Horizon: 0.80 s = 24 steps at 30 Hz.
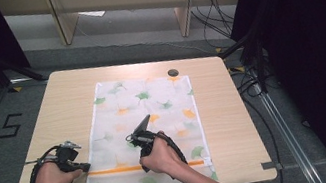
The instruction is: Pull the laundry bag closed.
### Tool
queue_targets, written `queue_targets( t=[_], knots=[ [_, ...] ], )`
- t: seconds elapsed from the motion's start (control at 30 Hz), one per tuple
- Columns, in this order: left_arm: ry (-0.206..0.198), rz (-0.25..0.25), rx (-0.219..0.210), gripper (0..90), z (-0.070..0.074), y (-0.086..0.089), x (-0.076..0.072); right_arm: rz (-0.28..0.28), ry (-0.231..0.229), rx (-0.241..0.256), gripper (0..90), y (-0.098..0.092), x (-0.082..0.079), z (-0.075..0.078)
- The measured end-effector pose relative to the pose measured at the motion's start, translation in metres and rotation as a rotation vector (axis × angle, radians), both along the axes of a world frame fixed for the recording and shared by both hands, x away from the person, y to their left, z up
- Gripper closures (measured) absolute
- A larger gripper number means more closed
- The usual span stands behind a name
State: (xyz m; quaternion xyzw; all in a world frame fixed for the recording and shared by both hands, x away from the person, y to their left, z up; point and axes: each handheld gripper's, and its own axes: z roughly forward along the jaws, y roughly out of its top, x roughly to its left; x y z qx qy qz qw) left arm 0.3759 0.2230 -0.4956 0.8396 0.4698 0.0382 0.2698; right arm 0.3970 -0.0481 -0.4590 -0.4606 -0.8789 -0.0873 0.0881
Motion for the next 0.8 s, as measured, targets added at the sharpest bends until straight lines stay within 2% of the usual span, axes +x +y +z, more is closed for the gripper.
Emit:
queue_targets(
  t=[0.07, 0.1, 0.37, 0.43, 0.47, 0.5, 0.53, 0.57, 0.6, 0.7, 0.73, 0.8],
  knots=[
    [0.002, -0.001, -0.001, 90.0, 0.0, 0.0, 0.0, 0.004, 0.019, 0.001, 90.0, 0.0, 0.001, 0.001],
    [0.002, -0.001, -0.001, 90.0, 0.0, 0.0, 0.0, 0.005, -0.006, -0.019, 90.0, -0.001, 0.0, 0.0],
    [-0.001, 0.002, 0.003, 90.0, 0.0, 0.0, 0.0, -0.019, 0.002, -0.015, 90.0, -0.008, 0.0, 0.0],
    [0.003, -0.002, 0.001, 90.0, 0.0, 0.0, 0.0, -0.008, -0.004, -0.015, 90.0, -0.009, 0.001, -0.001],
    [0.001, 0.002, 0.0, 90.0, 0.0, 0.0, 0.0, -0.022, 0.017, -0.002, 90.0, -0.009, 0.0, 0.0],
    [0.001, 0.002, 0.0, 90.0, 0.0, 0.0, 0.0, -0.022, 0.017, -0.002, 90.0, -0.009, 0.0, 0.0],
    [0.001, 0.001, 0.001, 90.0, 0.0, 0.0, 0.0, -0.043, 0.036, -0.008, 90.0, -0.008, -0.001, 0.001],
    [0.001, 0.002, 0.0, 90.0, 0.0, 0.0, 0.0, -0.035, 0.039, -0.025, 90.0, -0.01, 0.0, 0.0],
    [0.001, 0.002, 0.0, 90.0, 0.0, 0.0, 0.0, -0.018, 0.011, -0.007, 90.0, -0.012, 0.001, -0.002],
    [0.001, 0.002, 0.001, 90.0, 0.0, 0.0, 0.0, -0.026, 0.014, -0.02, 90.0, -0.012, 0.0, -0.001],
    [0.0, 0.002, 0.001, 90.0, 0.0, 0.0, 0.0, -0.006, -0.002, -0.018, 90.0, -0.015, 0.001, -0.003],
    [0.002, 0.0, -0.001, 90.0, 0.0, 0.0, 0.0, -0.027, 0.013, -0.022, 90.0, -0.015, 0.001, -0.001]
  ],
)
